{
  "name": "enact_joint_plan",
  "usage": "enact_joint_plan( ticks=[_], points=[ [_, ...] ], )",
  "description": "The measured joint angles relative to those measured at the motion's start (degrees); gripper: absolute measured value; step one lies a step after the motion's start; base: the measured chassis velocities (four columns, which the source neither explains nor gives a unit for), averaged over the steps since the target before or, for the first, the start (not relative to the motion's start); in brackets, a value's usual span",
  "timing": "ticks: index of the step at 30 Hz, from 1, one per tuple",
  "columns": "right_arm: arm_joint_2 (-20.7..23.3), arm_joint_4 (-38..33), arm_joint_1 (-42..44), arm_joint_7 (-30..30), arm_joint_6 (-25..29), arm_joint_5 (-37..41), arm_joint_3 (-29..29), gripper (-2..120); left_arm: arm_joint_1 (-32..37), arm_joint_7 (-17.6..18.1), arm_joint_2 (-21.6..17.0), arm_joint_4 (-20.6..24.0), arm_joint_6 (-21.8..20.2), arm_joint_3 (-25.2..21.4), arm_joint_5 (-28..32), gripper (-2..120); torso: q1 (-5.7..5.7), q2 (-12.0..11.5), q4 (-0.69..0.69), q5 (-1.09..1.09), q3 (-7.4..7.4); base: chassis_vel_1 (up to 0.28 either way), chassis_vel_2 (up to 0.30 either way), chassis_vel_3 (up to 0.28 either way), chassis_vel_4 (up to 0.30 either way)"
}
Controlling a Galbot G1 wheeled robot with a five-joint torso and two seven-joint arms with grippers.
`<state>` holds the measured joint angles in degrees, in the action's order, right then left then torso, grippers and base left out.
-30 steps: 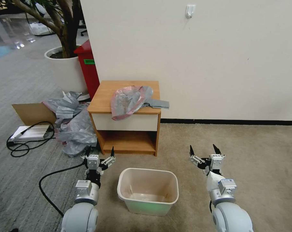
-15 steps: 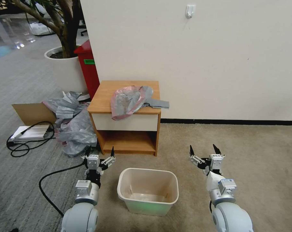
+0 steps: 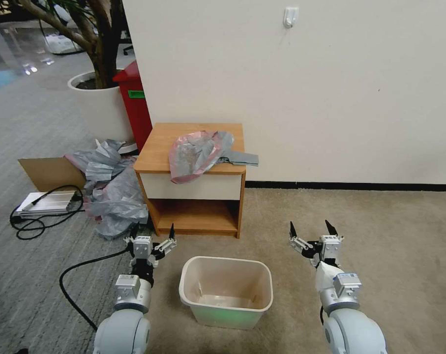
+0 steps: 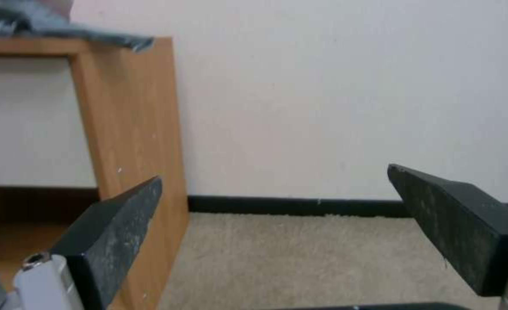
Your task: Pick up the garbage bag from the table and place it over the trash can.
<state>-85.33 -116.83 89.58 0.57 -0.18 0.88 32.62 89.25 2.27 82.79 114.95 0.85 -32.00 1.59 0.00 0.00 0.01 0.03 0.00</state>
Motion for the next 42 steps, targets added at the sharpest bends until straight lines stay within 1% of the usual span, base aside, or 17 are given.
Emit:
enact_joint_plan(
  ticks=[1,3,4,7,9,11,13,15,16,17,18,24,26,28,30,37,42],
  points=[
    [1.0,-3.3,1.2,1.0,-0.3,1.3,1.9,100,0.4,1.9,-2.5,0.3,0.8,-0.5,1.3,92,0.00,0.0,0.00,-0.02,0.00,0.000,0.000,0.000,0.000],
    [1.5,-5.0,1.7,1.4,-0.5,2.0,2.7,100,0.6,2.8,-3.6,0.5,1.2,-0.7,1.8,87,0.00,0.0,0.00,-0.06,0.00,0.000,0.000,0.000,0.000],
    [2.5,-7.7,2.7,2.4,-0.9,3.8,4.1,100,1.1,5.4,-7.0,0.9,2.3,-1.3,3.6,92,0.00,0.0,-0.02,-0.10,0.01,0.000,0.000,0.000,0.000],
    [3.0,-7.8,3.0,2.5,-2.3,7.6,2.8,100,1.7,8.5,-11.2,1.5,3.7,-2.1,5.7,99,0.00,0.0,-0.02,0.02,0.01,0.000,0.000,0.000,0.000],
    [3.4,-7.9,2.8,2.5,-2.9,10.4,1.9,100,2.3,11.4,-15.0,2.0,4.9,-2.8,7.7,100,-0.01,0.0,0.01,-0.07,0.01,0.000,0.000,0.000,0.000],
    [3.7,-7.8,2.5,2.1,-3.2,12.7,1.1,100,2.5,12.0,-16.8,2.2,5.1,-3.0,8.2,100,-0.01,0.0,-0.01,0.02,0.01,0.000,0.000,0.000,0.000],
    [4.5,-7.5,2.1,1.6,-3.4,15.7,0.0,100,3.7,13.1,-19.1,3.1,4.9,-2.4,10.2,100,-0.01,0.0,-0.01,-0.11,0.00,0.000,0.000,0.000,0.000],
    [4.7,-7.3,1.9,1.4,-3.5,16.9,-0.5,100,4.3,13.7,-20.2,3.5,4.7,-2.2,11.2,100,-0.01,0.0,-0.01,-0.10,0.00,0.000,0.000,0.000,0.000],
    [5.3,-6.8,1.2,1.1,-3.6,19.5,-1.5,100,5.6,14.9,-22.5,4.7,4.5,-1.7,13.1,100,-0.01,0.0,-0.01,0.02,0.01,0.000,0.000,0.000,0.000],
    [6.1,-6.0,0.0,0.8,-3.7,23.1,-2.8,100,6.4,15.4,-23.8,5.4,4.3,-1.4,14.4,100,0.00,0.0,0.00,0.00,0.01,0.000,0.000,0.000,0.000],
    [6.4,-5.6,-0.6,0.6,-3.7,24.4,-3.3,100,6.6,15.4,-24.1,5.6,4.2,-1.2,14.9,100,-0.01,0.0,0.01,-0.08,0.00,0.000,0.000,0.000,0.000],
    [7.7,-1.9,-6.1,0.5,-4.4,35.6,-7.0,100,9.5,14.2,-23.9,8.5,3.5,0.4,18.6,100,0.00,0.0,-0.01,-0.05,0.00,0.000,0.000,0.000,0.000],
    [7.6,1.4,-10.6,0.9,-4.7,43.4,-9.2,100,10.3,14.0,-23.4,9.0,3.5,0.4,18.4,100,0.00,0.0,-0.01,-0.03,0.00,0.000,0.000,0.000,0.000],
    [7.4,2.5,-12.4,1.3,-4.9,45.9,-9.8,100,10.5,14.0,-23.2,9.1,3.6,0.4,18.1,100,0.00,0.0,-0.01,-0.04,0.00,0.000,0.000,0.000,0.000],
    [6.2,6.5,-18.3,3.2,-5.3,54.1,-12.2,100,11.3,14.0,-22.1,9.1,4.3,0.1,16.4,100,0.00,0.0,-0.01,-0.03,0.00,0.000,0.000,0.000,0.000],
    [3.7,12.8,-26.9,5.8,-5.3,62.8,-14.9,100,13.6,14.0,-20.5,10.1,5.1,-1.3,14.7,100,-0.01,0.0,0.00,-0.04,0.00,0.000,0.000,0.000,0.000],
    [2.3,18.0,-31.6,6.3,-4.7,65.2,-15.8,100,14.8,14.2,-19.2,10.7,5.3,-2.3,13.9,100,0.00,0.0,-0.01,-0.04,0.00,0.000,0.000,0.000,0.000]
  ],
)
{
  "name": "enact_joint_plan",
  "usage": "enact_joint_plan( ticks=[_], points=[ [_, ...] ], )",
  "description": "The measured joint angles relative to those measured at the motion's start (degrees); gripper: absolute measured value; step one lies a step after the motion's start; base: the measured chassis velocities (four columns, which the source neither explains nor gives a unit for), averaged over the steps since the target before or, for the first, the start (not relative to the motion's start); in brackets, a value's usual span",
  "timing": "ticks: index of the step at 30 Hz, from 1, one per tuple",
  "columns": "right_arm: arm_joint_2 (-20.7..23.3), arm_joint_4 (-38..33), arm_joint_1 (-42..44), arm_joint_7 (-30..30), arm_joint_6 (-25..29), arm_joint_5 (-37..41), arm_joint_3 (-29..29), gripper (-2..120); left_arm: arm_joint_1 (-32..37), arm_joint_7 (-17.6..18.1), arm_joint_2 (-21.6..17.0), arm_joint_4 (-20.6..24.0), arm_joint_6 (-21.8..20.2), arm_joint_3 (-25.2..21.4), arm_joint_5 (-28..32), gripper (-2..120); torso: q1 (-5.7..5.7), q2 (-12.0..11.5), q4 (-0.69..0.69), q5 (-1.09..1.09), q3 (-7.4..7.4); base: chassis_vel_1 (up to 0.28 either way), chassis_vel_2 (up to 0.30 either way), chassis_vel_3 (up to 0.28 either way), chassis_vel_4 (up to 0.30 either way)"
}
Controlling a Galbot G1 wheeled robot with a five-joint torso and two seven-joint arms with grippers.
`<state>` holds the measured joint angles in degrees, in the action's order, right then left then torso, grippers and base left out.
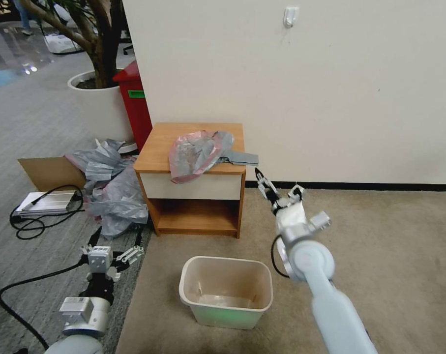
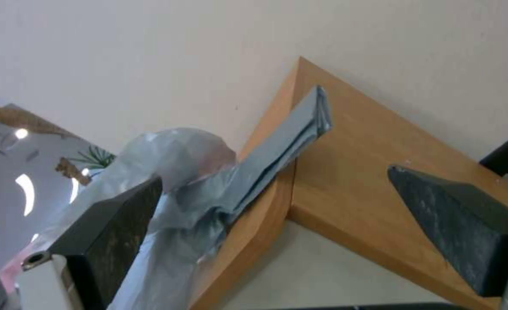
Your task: Pick up the garbage bag from the table and place it over the trash can.
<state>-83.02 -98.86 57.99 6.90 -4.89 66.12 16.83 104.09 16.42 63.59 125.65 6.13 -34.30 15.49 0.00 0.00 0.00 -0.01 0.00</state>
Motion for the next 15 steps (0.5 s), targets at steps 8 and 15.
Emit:
enact_joint_plan(
  ticks=[8,15],
  points=[
    [-1.5,8.6,-5.9,-1.5,1.6,1.9,-1.3,99,1.3,0.3,2.2,0.1,0.1,-0.4,-1.7,100,0.00,0.0,0.00,0.01,0.00,0.000,0.000,0.000,0.000],
    [-2.6,13.6,-10.1,-2.7,2.5,3.0,-1.2,94,2.1,1.1,3.3,-0.3,0.1,-0.7,-2.2,100,0.00,0.0,0.00,0.00,0.00,0.000,0.000,0.000,0.000]
  ],
)
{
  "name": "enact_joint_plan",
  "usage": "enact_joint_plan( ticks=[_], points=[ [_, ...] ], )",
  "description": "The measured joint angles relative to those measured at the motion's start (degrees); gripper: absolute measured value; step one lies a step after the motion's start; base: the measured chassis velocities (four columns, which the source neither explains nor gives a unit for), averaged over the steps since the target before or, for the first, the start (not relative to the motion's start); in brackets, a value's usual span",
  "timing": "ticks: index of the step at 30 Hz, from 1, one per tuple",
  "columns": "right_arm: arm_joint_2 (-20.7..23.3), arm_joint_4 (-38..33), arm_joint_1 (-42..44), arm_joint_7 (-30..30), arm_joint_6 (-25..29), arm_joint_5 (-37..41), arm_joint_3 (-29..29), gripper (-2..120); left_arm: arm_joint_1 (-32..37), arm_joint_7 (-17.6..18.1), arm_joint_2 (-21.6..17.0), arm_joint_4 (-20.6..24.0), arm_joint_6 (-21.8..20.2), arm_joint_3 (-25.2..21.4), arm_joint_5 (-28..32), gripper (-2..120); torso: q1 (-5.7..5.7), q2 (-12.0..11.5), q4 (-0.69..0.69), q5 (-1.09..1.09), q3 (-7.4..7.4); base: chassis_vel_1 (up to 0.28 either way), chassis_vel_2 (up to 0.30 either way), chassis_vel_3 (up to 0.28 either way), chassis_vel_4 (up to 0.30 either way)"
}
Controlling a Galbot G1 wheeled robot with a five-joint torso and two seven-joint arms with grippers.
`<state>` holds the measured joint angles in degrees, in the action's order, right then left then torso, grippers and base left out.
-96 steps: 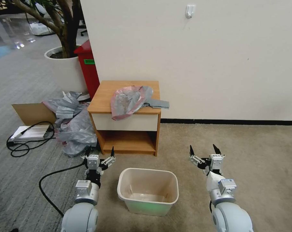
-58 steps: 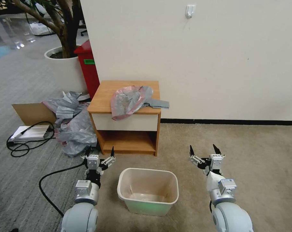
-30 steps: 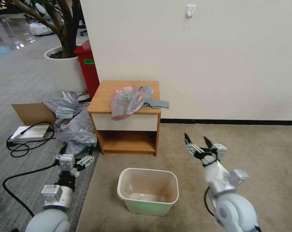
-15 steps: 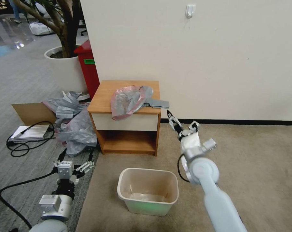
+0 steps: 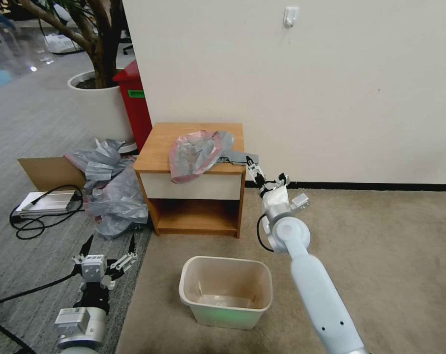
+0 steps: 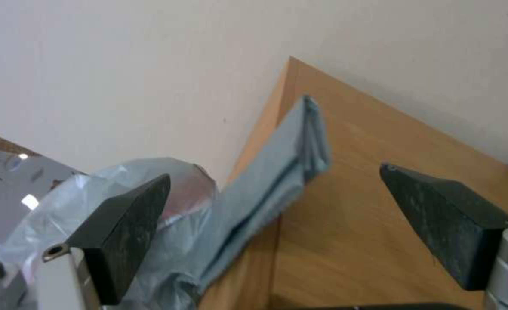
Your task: Pick up the garbage bag from the table and place it over the trash can.
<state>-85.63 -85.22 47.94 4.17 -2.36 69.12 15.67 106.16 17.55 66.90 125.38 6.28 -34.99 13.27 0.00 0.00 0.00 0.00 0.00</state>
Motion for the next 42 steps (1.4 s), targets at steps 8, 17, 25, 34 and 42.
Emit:
enact_joint_plan(
  ticks=[8,17,25,34,42],
  points=[
    [-1.5,2.3,-2.0,-0.5,0.6,-0.3,-0.7,72,0.0,0.3,1.0,-0.7,0.1,0.3,-0.3,100,0.00,0.0,0.00,0.00,0.00,0.000,0.000,0.000,0.000],
    [-2.6,3.3,-3.0,-1.6,1.2,-1.6,-0.9,43,0.1,0.4,1.4,-1.8,0.8,0.5,-0.7,100,0.00,0.0,0.00,0.00,0.00,0.000,0.000,0.000,0.000],
    [-2.9,3.7,-3.4,-2.0,1.5,-2.5,-1.0,9,-0.2,0.8,1.5,-2.3,1.2,0.7,-1.0,100,0.00,0.0,0.00,0.00,0.00,0.000,0.000,0.000,0.000],
    [-2.3,3.1,-2.6,-2.2,1.7,-3.2,-0.9,0,-0.3,1.1,1.7,-2.7,1.2,1.2,-1.1,100,0.00,0.0,0.00,0.00,0.00,0.000,0.000,0.000,0.000],
    [-1.1,-1.6,-0.3,-0.4,1.7,-2.7,-1.6,0,-0.5,1.2,1.6,-2.8,1.2,1.2,-1.1,100,0.00,0.0,0.00,0.00,0.00,0.000,0.000,0.000,0.000]
  ],
)
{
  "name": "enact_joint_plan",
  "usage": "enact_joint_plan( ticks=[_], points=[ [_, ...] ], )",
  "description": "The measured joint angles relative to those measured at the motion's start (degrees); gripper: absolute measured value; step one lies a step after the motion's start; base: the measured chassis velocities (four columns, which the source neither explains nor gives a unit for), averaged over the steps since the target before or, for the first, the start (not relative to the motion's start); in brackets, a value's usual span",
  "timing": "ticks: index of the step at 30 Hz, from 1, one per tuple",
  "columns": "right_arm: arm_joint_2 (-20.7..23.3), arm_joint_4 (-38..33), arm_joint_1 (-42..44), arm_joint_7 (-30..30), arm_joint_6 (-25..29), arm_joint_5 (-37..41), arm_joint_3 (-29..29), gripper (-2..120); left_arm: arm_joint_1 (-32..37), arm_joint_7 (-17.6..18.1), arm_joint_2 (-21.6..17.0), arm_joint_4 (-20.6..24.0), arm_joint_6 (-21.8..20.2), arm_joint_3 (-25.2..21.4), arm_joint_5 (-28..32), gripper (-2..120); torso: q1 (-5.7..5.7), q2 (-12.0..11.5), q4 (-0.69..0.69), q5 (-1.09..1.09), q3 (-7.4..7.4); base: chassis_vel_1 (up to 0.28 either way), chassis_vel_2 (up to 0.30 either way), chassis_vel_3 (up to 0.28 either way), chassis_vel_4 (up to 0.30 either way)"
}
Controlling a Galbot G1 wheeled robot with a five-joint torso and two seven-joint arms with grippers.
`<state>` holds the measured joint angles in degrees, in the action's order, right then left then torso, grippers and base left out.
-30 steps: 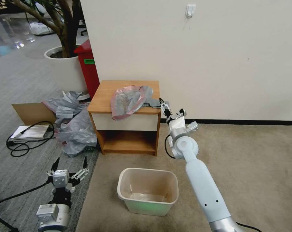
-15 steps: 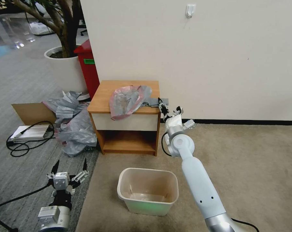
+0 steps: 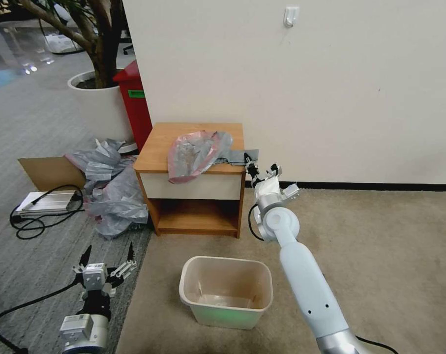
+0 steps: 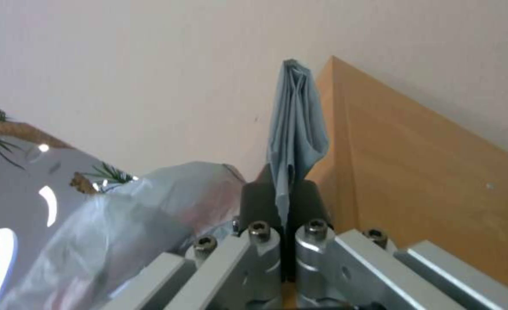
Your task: Pick up the garbage bag from the table and place it over the trash can.
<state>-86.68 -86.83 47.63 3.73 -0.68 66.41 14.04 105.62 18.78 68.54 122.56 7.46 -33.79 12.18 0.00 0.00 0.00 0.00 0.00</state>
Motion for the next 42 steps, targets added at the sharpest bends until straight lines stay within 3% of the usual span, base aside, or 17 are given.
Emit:
enact_joint_plan(
  ticks=[1,3,5,7,13,16,24,29,42],
  points=[
    [0.3,-1.0,0.4,0.8,0.0,0.1,-0.4,0,-0.1,0.0,0.0,0.0,0.0,0.0,0.0,100,0.00,0.0,0.00,0.00,0.00,0.000,0.000,0.000,0.000],
    [2.7,-9.0,3.4,8.4,-0.8,0.1,-3.1,0,-0.7,0.2,0.0,-0.1,0.0,-0.2,0.3,100,0.00,0.0,0.00,0.00,0.00,0.000,0.000,0.000,0.000],
    [3.0,-9.7,3.7,9.3,-0.9,0.0,-3.3,0,-0.8,0.3,0.0,-0.1,0.0,-0.2,0.3,100,0.00,0.0,0.00,0.00,0.00,0.000,0.000,0.000,0.000],
    [5.3,-16.4,6.6,18.0,-2.7,-0.1,-6.0,0,-1.3,0.5,0.2,-0.4,0.0,-0.5,0.8,100,0.00,0.0,0.00,0.00,0.00,0.000,0.000,0.000,0.000],
    [8.6,-24.2,11.5,28.7,-5.6,-0.8,-9.1,0,-1.7,1.1,0.4,-0.1,0.1,-1.7,2.5,100,0.00,0.0,0.00,0.01,0.00,0.000,0.000,0.000,0.000],
    [13.6,-32.9,18.3,36.1,-7.1,-3.7,-13.5,0,-3.2,2.8,0.0,0.4,0.1,-3.9,4.8,100,0.00,0.0,0.00,0.00,0.00,0.000,0.000,0.000,0.000],
    [19.4,-37.2,30.5,37.8,-8.2,-11.7,-19.3,0,-4.7,4.8,-0.5,1.1,-1.4,-4.8,6.6,100,0.00,0.0,-0.01,0.00,0.01,0.000,0.000,0.000,0.000],
    [18.7,-35.6,34.1,37.7,-7.3,-16.1,-21.4,0,-4.4,4.9,-0.1,1.2,-1.6,-3.4,6.1,100,0.00,0.0,0.00,0.00,0.00,0.000,0.000,0.000,0.000],
    [18.1,-36.4,37.6,38.0,-7.0,-18.6,-22.9,0,-2.7,4.9,-1.3,2.1,-1.6,-1.1,3.2,100,0.00,0.0,0.00,0.00,0.00,0.000,0.000,0.000,0.000]
  ],
)
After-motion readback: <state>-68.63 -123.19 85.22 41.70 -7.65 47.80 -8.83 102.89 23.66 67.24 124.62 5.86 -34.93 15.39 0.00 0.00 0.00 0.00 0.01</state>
